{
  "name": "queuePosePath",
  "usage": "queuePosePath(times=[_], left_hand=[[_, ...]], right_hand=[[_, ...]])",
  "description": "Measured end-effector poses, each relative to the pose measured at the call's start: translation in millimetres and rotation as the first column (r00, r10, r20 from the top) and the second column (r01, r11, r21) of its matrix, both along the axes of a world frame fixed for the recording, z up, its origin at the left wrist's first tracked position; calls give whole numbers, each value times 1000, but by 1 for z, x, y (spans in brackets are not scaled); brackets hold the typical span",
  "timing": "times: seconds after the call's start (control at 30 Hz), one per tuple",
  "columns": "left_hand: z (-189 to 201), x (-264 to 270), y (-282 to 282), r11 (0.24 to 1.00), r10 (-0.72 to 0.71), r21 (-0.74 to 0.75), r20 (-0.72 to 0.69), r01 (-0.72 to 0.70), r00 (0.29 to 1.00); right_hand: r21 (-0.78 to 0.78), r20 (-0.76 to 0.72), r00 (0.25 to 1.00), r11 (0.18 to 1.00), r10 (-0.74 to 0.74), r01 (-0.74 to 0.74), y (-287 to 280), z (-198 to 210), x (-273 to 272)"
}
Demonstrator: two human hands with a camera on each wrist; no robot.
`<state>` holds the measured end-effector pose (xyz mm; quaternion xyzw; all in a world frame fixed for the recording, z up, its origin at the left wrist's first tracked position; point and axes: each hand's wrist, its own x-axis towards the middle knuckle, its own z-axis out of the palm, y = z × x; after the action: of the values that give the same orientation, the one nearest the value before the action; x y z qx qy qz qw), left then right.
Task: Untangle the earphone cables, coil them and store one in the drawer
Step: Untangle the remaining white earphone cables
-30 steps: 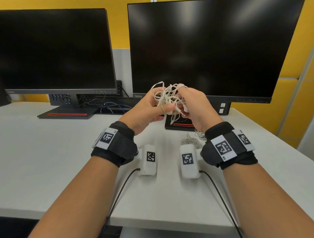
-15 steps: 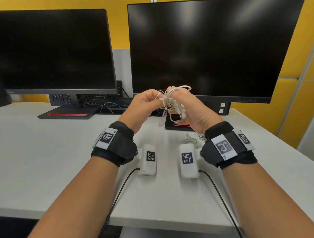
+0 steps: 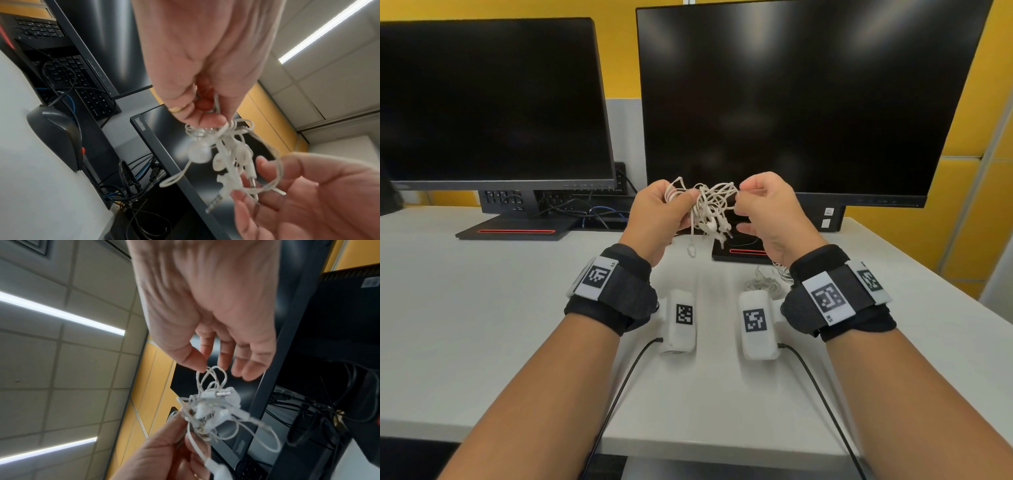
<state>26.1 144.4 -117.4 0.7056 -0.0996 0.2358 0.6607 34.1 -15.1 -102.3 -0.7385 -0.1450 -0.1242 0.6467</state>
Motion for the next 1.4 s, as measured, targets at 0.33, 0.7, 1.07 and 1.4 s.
queuePosePath(times=[0.33, 0.7, 1.07, 1.4], left_hand=[[10, -6, -4, 998, -64, -25, -91, 62, 994], [5, -13, -3, 967, -194, 158, -64, 202, 979], [5, -10, -1, 982, -191, 13, 66, 190, 979], [5, -6, -1, 987, -134, -71, 156, 146, 979]], right_hand=[[-307, 148, 988, 952, 49, -2, 4, -4, -8], [-186, 156, 987, 980, -35, 64, 3, -3, -3], [-68, 48, 999, 998, 4, -1, 2, -5, 3], [-179, 130, 991, 984, 38, -15, 5, -1, -3]])
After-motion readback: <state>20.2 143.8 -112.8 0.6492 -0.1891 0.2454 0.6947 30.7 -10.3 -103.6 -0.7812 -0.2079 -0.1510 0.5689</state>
